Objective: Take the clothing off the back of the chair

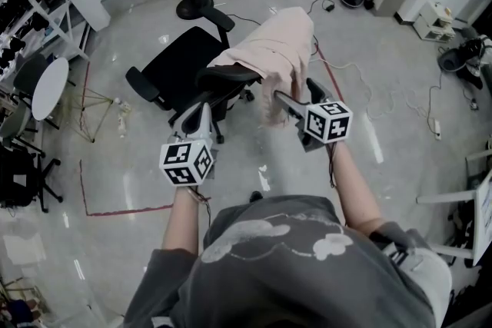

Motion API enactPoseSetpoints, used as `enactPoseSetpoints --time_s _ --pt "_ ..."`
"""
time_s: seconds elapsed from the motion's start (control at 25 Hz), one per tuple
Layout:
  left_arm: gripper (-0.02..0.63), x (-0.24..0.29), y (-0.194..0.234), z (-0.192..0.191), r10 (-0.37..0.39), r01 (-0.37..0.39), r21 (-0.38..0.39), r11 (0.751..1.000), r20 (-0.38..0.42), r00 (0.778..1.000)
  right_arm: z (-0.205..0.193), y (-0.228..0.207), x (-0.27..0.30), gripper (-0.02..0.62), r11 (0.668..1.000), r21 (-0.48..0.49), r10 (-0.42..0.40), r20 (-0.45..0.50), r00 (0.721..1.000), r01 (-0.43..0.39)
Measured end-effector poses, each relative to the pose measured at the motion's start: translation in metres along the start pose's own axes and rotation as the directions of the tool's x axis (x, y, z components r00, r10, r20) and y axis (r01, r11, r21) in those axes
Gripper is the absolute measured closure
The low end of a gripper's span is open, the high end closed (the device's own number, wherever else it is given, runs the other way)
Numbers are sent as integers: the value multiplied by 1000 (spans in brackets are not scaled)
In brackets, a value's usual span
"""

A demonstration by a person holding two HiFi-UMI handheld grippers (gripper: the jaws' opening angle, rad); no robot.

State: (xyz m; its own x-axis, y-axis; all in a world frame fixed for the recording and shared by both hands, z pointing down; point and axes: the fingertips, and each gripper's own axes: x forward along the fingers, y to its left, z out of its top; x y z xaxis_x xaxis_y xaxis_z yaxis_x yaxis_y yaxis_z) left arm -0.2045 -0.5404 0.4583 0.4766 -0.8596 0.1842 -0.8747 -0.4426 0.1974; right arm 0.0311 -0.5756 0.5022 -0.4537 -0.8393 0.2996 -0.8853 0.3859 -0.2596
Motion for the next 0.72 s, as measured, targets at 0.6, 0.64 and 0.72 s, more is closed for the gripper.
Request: enactPoseSetpoints --time_s 0.6,0.64,0.72 --pt "606 23 36 4 -1 2 -19 1000 23 1000 8 10 54 302 978 -184 93 -33 995 -98" --pt "606 24 36 3 1 0 -20 1000 23 1000 8 13 52 321 973 -212 88 -32 996 -93" --pt "606 24 35 0 9 -8 -27 1000 20 1000 7 14 48 345 966 -247 67 -35 997 -74"
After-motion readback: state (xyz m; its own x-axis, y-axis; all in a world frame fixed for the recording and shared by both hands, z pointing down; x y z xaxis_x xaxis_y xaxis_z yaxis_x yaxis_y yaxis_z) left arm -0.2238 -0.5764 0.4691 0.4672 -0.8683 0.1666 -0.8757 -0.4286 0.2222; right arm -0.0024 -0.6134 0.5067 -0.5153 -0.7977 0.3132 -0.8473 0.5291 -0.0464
